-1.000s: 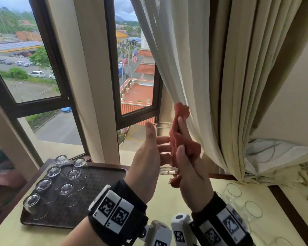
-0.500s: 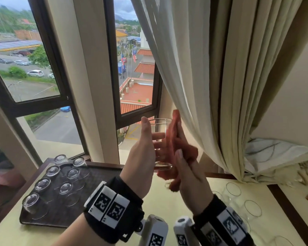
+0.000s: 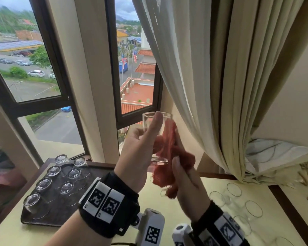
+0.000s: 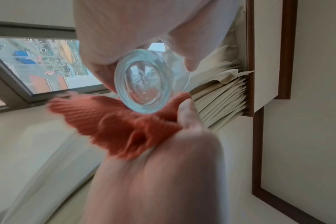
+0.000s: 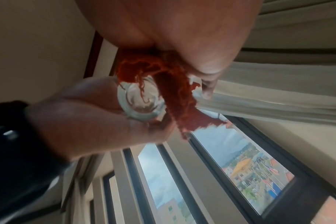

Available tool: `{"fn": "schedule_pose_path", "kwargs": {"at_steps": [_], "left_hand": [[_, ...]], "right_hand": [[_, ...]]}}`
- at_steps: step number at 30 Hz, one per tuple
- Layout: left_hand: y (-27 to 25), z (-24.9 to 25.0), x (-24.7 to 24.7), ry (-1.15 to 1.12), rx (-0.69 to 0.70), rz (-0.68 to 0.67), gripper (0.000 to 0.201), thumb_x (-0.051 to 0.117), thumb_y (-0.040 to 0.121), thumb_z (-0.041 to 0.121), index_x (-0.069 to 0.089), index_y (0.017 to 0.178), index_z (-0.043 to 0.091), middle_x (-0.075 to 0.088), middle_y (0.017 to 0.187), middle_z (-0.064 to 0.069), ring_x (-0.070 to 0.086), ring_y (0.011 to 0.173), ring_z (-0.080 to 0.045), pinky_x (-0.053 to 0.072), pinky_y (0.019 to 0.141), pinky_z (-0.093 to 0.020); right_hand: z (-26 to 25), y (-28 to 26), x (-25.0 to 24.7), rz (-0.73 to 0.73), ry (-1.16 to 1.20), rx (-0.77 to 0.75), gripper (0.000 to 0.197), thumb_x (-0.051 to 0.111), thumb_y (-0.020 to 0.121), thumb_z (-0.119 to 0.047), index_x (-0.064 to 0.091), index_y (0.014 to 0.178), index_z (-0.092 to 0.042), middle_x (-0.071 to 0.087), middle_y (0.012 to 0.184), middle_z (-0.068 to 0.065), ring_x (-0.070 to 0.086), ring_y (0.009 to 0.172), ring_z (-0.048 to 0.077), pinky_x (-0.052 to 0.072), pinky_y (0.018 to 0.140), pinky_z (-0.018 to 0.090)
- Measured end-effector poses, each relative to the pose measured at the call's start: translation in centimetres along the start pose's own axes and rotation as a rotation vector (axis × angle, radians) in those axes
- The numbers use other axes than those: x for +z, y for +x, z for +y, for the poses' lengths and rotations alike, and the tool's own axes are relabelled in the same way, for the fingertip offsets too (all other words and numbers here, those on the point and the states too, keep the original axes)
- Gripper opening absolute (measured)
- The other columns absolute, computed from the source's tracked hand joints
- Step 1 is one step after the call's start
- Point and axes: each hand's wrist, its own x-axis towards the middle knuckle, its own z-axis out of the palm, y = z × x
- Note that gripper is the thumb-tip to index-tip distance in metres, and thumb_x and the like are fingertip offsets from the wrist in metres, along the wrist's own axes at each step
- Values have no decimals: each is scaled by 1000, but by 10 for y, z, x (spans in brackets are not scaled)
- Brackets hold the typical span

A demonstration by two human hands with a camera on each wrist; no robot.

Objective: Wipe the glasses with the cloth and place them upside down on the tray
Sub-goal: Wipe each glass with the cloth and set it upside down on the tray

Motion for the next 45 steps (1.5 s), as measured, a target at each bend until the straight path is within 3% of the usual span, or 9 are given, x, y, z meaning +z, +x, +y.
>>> {"fn": "schedule_pose_path", "kwargs": {"at_steps": [5, 11, 18, 21, 25, 28, 34, 42, 45], "left_hand": [[-7, -11, 15, -39, -39, 54, 85, 47, 93, 86, 74, 120, 10, 75, 118, -19, 71, 114, -34, 53, 110, -52], [-4, 0, -1, -109, -58, 47, 82, 32, 101, 77, 76, 124, 12, 79, 121, -15, 74, 119, -31, 51, 109, -50], [-5, -11, 3, -45, -53, 53, 87, 38, 95, 81, 75, 120, 7, 75, 105, -24, 72, 96, -36, 56, 95, -57], [-6, -14, 11, -102, -37, 27, 90, 41, 96, 84, 74, 121, 4, 68, 120, -37, 71, 105, -42, 54, 106, -64], [1, -12, 6, -131, -24, 29, 91, 39, 96, 84, 72, 129, 6, 73, 127, -26, 70, 124, -39, 48, 114, -57], [7, -9, -3, -107, -45, 52, 91, 38, 93, 85, 74, 125, 8, 77, 120, -20, 73, 112, -35, 52, 103, -51], [-1, -17, 8, -52, -63, -11, 90, 36, 98, 82, 75, 120, 4, 73, 101, -24, 71, 92, -37, 58, 96, -57], [0, -9, 14, -117, -77, 5, 100, 41, 83, 95, 75, 125, 10, 76, 118, -21, 72, 111, -42, 53, 107, -62], [4, 0, 9, -37, -16, -18, 84, 58, 76, 83, 65, 126, 16, 76, 100, -11, 74, 89, -25, 62, 84, -41]], "right_hand": [[-25, 23, -3, 18, -39, -264, 50, 46, 107, -44, 39, 157, -49, 64, 130, -9, 62, 92, -7, 52, 70, 15], [2, -9, 4, -166, -325, -486, 59, 40, 108, -31, 28, 166, -28, 15, 175, -13, 33, 154, 41, 44, 96, 84], [-8, 12, -2, -1, 34, -95, 53, 46, 100, -47, 49, 153, -44, 73, 92, 2, 58, 65, 11, 46, 52, 28], [-22, 25, -4, 5, -43, -274, 51, 43, 106, -44, 38, 157, -52, 70, 129, -2, 62, 84, -2, 52, 73, 18], [-17, 7, 0, -91, -253, -489, 58, 41, 108, -34, 30, 165, -30, 28, 173, -4, 35, 152, 25, 33, 119, 59], [5, -11, 2, -120, -278, -429, 60, 42, 107, -37, 29, 165, -36, 20, 174, -15, 41, 150, 37, 49, 98, 77], [-10, 6, 0, 73, 126, -14, 52, 50, 104, -49, 50, 153, -33, 72, 77, 0, 54, 52, 10, 43, 45, 20], [-13, -7, 0, -62, -43, -348, 51, 45, 103, -46, 41, 153, -58, 54, 146, -24, 47, 116, 3, 42, 97, 31], [0, -20, 2, -138, 5, -227, 56, 46, 99, -51, 34, 152, -63, 59, 121, -12, 52, 98, 4, 45, 68, 20]]}}
